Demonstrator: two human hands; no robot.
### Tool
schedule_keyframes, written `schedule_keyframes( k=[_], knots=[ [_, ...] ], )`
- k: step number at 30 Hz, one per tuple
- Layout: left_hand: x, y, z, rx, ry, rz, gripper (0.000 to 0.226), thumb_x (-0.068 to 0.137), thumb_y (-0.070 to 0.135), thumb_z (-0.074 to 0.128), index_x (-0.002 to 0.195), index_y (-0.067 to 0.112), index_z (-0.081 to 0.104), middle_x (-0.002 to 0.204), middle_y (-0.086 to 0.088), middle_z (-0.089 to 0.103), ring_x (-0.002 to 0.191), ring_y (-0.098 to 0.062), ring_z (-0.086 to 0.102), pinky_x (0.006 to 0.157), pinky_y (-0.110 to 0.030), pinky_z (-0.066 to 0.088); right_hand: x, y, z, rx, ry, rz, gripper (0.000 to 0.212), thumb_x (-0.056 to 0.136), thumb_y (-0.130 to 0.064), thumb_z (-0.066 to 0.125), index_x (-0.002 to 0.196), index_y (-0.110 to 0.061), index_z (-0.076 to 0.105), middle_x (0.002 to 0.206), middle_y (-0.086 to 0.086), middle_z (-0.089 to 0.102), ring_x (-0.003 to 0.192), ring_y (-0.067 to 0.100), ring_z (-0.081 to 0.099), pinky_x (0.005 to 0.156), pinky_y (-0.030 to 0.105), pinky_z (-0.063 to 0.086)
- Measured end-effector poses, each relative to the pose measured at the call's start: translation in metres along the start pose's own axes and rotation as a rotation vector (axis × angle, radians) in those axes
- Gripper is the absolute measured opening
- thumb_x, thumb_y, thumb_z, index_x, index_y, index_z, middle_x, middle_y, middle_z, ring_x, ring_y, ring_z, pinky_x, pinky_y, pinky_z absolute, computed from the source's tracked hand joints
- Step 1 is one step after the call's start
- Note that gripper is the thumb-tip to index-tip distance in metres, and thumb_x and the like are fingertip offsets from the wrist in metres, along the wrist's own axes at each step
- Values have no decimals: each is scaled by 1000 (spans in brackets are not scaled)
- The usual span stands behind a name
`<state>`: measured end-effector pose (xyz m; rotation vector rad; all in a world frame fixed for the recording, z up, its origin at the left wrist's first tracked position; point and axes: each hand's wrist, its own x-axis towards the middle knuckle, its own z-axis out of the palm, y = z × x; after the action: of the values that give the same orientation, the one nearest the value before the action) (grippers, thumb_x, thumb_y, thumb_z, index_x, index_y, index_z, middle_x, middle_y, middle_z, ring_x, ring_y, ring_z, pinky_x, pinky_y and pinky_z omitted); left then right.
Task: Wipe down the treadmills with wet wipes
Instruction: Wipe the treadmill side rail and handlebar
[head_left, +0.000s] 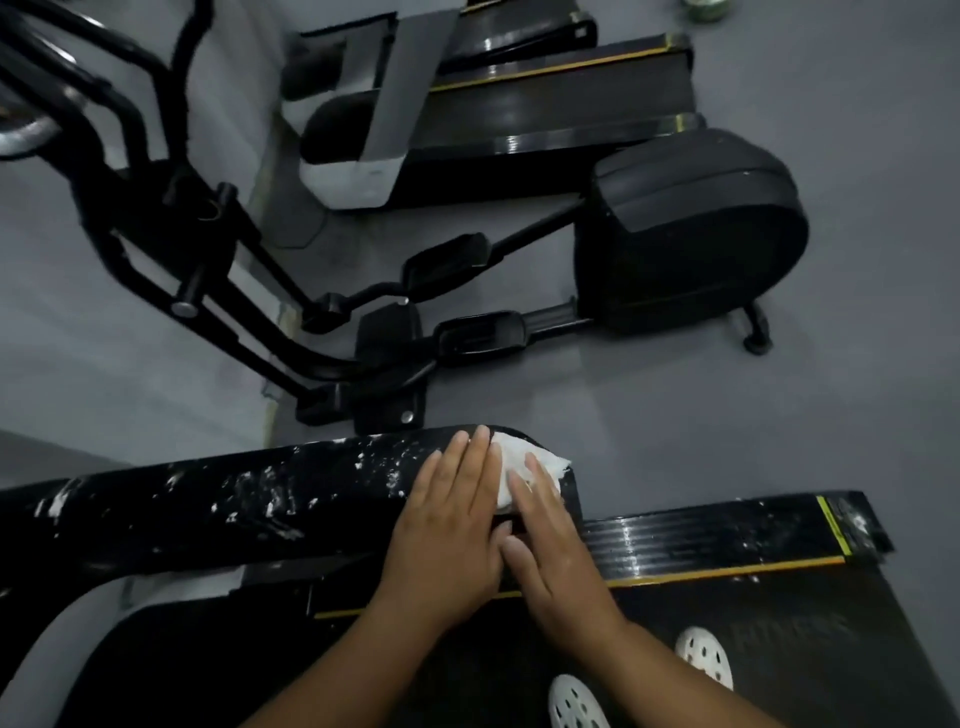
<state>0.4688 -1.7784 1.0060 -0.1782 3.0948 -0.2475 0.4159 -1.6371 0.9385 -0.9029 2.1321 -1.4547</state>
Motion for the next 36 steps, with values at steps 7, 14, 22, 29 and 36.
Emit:
schedule_keyframes(
  k=[7,14,22,29,36],
  knots=[
    [18,-15,-5,49,-48,127,82,92,48,46,158,4,26,165,-15,26,153,-30,22,124,-47,21,25,-6,12,133,155,176,79,96,-72,19,161,-27,11,166,-17,6,151,-5,0,126,27,6],
    [24,-22,-10,100,-88,183,86,90,59,42,157,5,31,163,-15,29,153,-30,24,123,-49,24,18,17,9,165,204,236,64,99,-65,24,157,-47,5,164,-22,5,152,-3,2,125,30,11],
    [26,-24,-9,109,-90,201,85,90,60,43,155,6,35,163,-15,31,152,-30,25,123,-49,25,3,28,24,193,231,289,72,95,-70,20,158,-36,17,166,-14,16,152,1,9,116,9,7],
    [26,-21,-7,108,-82,193,85,89,58,45,155,6,35,163,-15,30,153,-30,23,124,-49,22,23,15,25,252,261,232,66,100,-64,24,159,-35,21,166,-19,15,151,-2,10,122,28,14],
    [26,-20,-7,110,-66,183,85,88,58,44,154,5,35,161,-16,32,152,-31,25,123,-50,24,47,50,15,312,271,464,72,91,-75,15,155,-45,26,165,-8,24,151,12,18,122,35,14]
  ],
)
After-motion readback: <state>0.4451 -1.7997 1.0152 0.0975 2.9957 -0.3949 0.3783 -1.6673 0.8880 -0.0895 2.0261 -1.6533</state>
